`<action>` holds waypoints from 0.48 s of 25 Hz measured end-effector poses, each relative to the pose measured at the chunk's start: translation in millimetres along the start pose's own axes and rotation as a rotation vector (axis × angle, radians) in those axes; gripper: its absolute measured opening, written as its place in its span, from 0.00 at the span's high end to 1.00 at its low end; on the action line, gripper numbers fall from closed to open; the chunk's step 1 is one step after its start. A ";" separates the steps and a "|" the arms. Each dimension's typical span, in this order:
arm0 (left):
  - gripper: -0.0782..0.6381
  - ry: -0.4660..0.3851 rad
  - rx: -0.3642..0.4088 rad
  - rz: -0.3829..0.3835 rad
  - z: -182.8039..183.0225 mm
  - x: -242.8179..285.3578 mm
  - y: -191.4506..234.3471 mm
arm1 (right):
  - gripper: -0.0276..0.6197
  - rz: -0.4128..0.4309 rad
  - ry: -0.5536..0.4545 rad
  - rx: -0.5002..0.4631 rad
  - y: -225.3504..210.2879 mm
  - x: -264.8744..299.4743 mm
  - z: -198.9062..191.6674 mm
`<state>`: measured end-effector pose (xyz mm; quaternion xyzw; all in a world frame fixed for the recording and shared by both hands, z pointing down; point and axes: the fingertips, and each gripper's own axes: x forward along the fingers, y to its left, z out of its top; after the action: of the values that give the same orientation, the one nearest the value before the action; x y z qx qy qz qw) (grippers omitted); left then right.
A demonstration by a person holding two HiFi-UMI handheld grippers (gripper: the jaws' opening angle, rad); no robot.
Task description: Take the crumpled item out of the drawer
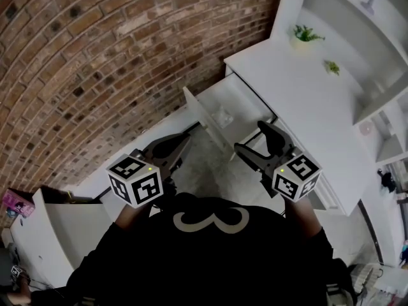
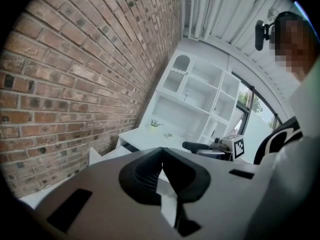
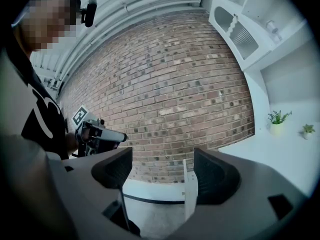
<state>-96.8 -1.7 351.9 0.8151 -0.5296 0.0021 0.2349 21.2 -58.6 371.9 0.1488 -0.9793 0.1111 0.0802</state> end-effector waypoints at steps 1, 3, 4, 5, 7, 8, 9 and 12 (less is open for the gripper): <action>0.89 0.000 -0.003 -0.004 -0.8 1.1 0.5 | 0.38 -0.003 0.004 0.000 -1.3 0.2 -0.9; 0.89 0.005 -0.006 -0.009 -2.6 3.1 4.4 | 0.38 -0.010 0.012 0.001 -4.0 3.0 -2.8; 0.89 0.010 -0.009 -0.007 -3.8 4.1 8.1 | 0.38 -0.013 0.016 0.002 -5.1 5.9 -4.1; 0.89 0.014 -0.013 -0.006 -5.1 5.1 12.3 | 0.38 -0.015 0.023 0.003 -5.9 9.4 -5.9; 0.89 0.022 -0.026 -0.004 -7.9 7.7 20.7 | 0.38 -0.016 0.036 0.009 -7.4 16.2 -10.3; 0.89 0.024 -0.032 -0.005 -8.5 9.7 24.7 | 0.38 -0.018 0.041 0.014 -9.0 19.2 -12.1; 0.89 0.027 -0.036 -0.007 -8.4 12.3 28.6 | 0.38 -0.022 0.046 0.020 -11.4 22.0 -13.2; 0.89 0.036 -0.047 -0.015 -6.9 23.3 40.5 | 0.38 -0.040 0.056 0.031 -22.0 29.5 -14.6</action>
<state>-119.9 -32.4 379.3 0.8132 -0.5190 0.0024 0.2633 1.9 -83.6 395.8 0.1665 -0.9717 0.1288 0.1074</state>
